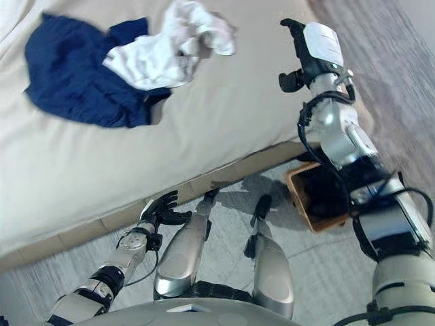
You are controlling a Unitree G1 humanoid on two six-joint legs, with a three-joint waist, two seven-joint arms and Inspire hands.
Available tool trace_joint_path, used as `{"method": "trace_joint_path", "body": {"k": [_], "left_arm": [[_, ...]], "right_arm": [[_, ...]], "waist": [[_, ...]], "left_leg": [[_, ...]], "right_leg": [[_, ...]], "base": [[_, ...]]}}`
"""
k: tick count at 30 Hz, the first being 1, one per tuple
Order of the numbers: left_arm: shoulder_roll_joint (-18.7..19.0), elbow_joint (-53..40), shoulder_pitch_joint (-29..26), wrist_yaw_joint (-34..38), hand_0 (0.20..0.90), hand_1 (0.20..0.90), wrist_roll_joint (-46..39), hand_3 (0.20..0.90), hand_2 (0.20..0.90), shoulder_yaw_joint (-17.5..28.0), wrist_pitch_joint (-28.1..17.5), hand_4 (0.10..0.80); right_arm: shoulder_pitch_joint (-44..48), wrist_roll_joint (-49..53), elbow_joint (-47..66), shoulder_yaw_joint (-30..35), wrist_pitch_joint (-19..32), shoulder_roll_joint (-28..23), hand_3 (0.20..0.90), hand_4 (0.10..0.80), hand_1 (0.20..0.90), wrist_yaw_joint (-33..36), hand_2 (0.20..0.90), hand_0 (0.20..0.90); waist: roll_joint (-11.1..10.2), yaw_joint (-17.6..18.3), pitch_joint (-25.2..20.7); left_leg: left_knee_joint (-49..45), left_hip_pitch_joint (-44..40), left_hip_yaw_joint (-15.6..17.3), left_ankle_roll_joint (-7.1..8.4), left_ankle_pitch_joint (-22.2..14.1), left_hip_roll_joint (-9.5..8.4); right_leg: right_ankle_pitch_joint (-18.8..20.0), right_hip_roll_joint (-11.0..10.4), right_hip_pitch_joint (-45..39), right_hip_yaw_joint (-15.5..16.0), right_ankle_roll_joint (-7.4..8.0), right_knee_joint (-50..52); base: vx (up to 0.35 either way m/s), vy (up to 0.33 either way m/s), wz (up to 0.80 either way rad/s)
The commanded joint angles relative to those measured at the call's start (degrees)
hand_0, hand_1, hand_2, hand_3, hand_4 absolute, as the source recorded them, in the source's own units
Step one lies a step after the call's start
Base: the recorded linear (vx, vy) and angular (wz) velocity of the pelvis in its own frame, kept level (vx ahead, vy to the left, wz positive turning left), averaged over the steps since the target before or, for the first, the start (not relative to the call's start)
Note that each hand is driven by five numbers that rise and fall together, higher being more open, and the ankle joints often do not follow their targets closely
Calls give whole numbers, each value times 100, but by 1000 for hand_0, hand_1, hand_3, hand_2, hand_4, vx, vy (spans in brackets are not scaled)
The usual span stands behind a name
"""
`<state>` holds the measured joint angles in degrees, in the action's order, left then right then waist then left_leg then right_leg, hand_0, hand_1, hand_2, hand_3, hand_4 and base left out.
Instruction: Pick up the clothes from the bed and place them into the basket
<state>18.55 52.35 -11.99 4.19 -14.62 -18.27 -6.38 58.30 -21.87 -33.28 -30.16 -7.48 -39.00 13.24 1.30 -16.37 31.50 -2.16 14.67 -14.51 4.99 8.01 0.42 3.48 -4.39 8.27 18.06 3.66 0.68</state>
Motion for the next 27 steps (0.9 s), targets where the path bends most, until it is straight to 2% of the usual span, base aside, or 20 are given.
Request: {"method": "trace_joint_path", "body": {"k": [1,5,8,9,11,15,17,18,20,23,27], "left_arm": [[420,66,304,80,900,900,-80,900,900,-93,-84,800],[476,-91,395,71,900,900,-173,900,900,-137,-154,800],[477,-152,459,96,900,900,-265,900,900,-168,-218,800],[470,-169,515,74,900,900,-314,900,900,-167,-247,800],[484,-251,581,10,900,900,-349,900,900,-172,-299,800],[507,-402,713,-84,900,900,-444,900,900,-226,-433,800],[527,-479,798,-138,900,900,-431,900,900,-249,-511,800],[552,-522,853,-157,900,900,-430,900,900,-263,-540,800],[589,-609,943,-187,900,900,-421,900,900,-239,-565,800],[637,-700,1029,-239,900,900,-487,900,900,-247,-696,800],[680,-802,1075,-282,900,900,-529,900,900,-264,-791,800]], "right_arm": [[756,-507,162,-223,100,49,900,800,900,680,900,900],[1404,-827,-328,-568,-110,269,900,800,900,1261,900,900],[1788,-860,-597,-732,-345,388,900,800,900,1356,900,900],[1910,-749,-715,-844,-424,425,900,800,900,1343,900,900],[2050,-574,-929,-979,-756,482,900,800,900,1161,900,900],[2260,-249,-1514,-1164,-1056,546,900,800,900,829,900,900],[2357,-48,-2004,-1219,-1234,622,900,800,900,477,900,900],[2399,-148,-2289,-1284,-1503,678,900,800,900,-75,900,900],[2422,-19,-2594,-1393,-1525,709,900,800,900,-396,900,900],[2544,-245,-3047,-1444,-1819,863,900,800,900,-933,900,900],[2746,70,-3364,-1417,-1979,925,900,800,900,-709,900,900]], "waist": [[-482,-311,-171],[-423,-666,-170],[-384,-841,-170],[-374,-902,-170],[-338,-1008,-170],[-240,-1161,-170],[-179,-1252,-170],[-156,-1299,-170],[-134,-1352,-170],[-99,-1455,-170],[-31,-1559,-170]], "left_leg": [[-889,383,294,-581,-806,-454],[-952,894,5,-608,-719,-537],[-900,1152,-134,-591,-603,-560],[-868,1115,-167,-570,-728,-538],[-808,1243,-232,-547,-637,-544],[-729,1465,-318,-515,-499,-539],[-741,1618,-357,-505,-445,-543],[-729,1676,-379,-491,-409,-524],[-705,1723,-413,-489,-383,-500],[-693,1811,-479,-481,-332,-491],[-715,1897,-501,-484,-298,-504]], "right_leg": [[-283,-445,301,75,72,1081],[-332,-551,626,288,101,1320],[-358,-613,806,425,130,1404],[-532,-626,794,397,179,1494],[-566,-677,899,465,189,1556],[-634,-783,1094,609,191,1686],[-673,-852,1246,676,190,1818],[-704,-877,1326,709,192,1900],[-724,-886,1380,748,194,1945],[-770,-922,1482,827,192,2057],[-819,-959,1546,929,197,2155]], "base": [[28,15,50],[28,19,45],[40,4,30],[102,-24,29],[69,2,28],[22,26,17],[36,26,23],[50,13,25],[48,3,25],[16,4,6],[0,0,0]]}}
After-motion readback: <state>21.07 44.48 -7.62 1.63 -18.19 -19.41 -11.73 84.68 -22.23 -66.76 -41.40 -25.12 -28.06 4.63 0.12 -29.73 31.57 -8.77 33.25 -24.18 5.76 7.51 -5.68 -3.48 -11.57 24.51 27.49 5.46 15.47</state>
